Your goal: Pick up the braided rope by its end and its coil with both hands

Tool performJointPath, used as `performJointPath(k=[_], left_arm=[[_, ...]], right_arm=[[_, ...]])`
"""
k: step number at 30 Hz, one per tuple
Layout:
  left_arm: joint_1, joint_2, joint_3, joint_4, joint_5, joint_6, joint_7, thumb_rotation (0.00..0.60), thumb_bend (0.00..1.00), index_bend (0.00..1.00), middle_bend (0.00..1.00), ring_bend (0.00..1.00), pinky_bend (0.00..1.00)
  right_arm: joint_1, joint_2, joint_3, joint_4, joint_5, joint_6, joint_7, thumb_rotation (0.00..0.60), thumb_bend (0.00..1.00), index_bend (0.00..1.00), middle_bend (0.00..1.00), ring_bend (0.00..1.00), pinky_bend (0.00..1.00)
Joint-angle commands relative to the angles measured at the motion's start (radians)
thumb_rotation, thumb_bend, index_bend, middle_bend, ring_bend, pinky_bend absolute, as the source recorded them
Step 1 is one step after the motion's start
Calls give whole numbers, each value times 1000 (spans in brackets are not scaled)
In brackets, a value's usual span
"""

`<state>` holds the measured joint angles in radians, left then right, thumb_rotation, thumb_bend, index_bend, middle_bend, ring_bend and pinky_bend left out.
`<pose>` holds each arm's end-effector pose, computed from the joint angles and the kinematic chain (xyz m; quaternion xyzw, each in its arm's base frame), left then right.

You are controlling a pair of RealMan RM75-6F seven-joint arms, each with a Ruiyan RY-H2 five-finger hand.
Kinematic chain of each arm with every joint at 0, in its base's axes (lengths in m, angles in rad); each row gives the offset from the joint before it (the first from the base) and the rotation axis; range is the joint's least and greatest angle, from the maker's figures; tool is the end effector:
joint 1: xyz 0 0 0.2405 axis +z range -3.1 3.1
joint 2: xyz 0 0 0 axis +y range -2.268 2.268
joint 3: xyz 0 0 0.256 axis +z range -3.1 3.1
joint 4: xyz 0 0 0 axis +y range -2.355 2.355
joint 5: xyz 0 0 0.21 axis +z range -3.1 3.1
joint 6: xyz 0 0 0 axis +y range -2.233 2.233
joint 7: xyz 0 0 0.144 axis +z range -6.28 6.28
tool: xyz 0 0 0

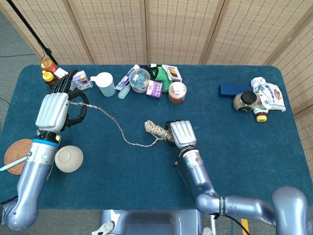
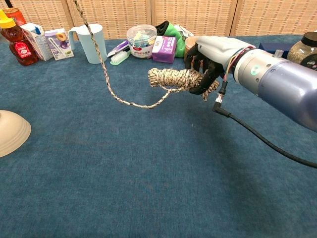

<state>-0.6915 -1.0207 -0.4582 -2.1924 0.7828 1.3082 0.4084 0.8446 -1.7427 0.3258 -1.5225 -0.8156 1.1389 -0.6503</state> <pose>-0.0730 0.3231 0.1803 -0.5727 -0.4132 -0.5190 0.4816 -0.0785 -0.3522 -0.0388 0.6818 -0.4085 0.3934 0.4620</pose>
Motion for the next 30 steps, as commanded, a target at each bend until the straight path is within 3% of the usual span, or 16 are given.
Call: performJointPath(k=[1,11,21,30], left_arm=[[-35,7,-32,-43,-46,6,18,600,448,554,0,0,70],[-181,-40,-104,-105,-178,100,140,600,448,554,0,0,70],[-312,-142,-148,-40,-305,131,164,600,448,554,0,0,70],[-404,-205,-192,-26,-380,183,188,600,448,554,0,0,70]], right_arm=[[13,-2,3,-5,2,-12,-5,600,541,562,512,458,716],[43,-1,-9,-50,8,-52,-5,600,543,566,515,461,719],[34,82,-30,-175,12,-119,58,600,545,575,522,467,721],[46,99,-62,-183,-17,-154,87,600,547,583,527,471,727]])
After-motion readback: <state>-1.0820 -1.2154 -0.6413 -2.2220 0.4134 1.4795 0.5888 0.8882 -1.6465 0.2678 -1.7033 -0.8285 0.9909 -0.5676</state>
